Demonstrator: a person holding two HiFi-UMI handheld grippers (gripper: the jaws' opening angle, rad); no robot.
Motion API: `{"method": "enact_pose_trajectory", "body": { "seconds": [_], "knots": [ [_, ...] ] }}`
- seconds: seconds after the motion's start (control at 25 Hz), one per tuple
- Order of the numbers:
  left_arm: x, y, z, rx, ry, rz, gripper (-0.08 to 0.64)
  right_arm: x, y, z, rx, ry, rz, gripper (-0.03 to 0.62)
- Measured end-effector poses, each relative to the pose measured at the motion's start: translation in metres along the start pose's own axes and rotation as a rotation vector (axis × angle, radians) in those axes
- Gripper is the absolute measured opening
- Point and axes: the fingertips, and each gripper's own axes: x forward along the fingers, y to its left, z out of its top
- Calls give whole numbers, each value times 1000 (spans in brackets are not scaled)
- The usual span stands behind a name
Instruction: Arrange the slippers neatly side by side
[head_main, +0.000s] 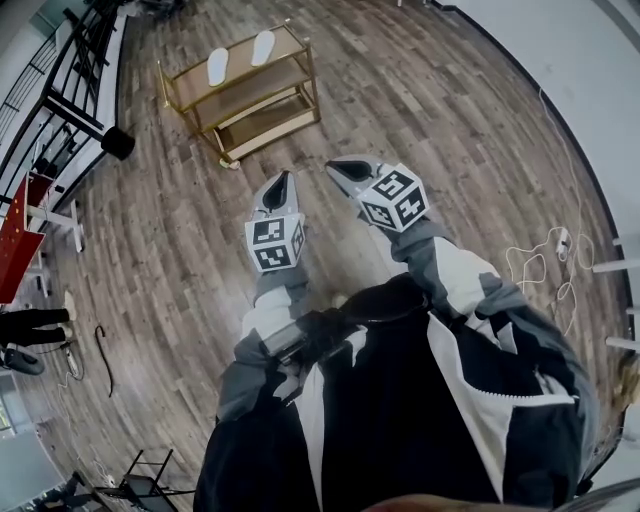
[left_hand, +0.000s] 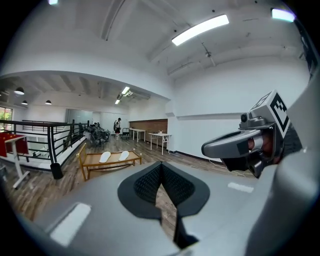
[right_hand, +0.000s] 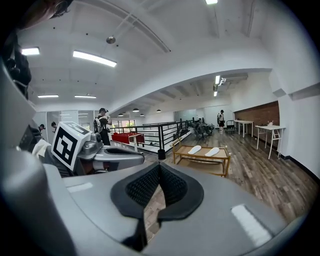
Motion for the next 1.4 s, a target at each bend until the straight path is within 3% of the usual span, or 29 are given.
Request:
{"method": "enact_pose_trajectory", "body": {
  "seconds": [0.32,0.56,0.92,1.4],
  "knots": [
    [46,55,6,-56,15,69,6,49,-47,16,17,-11,10,3],
    [108,90,27,-29,13,131,6,96,-108,43,3,-55,61,4],
    [202,121,71,-54,-8,234,6,148,-214,84,-16,-37,117,4],
    [256,145,80,-91,-16,314,6,190,-268,98,-40,-29,204,3]
  ]
}}
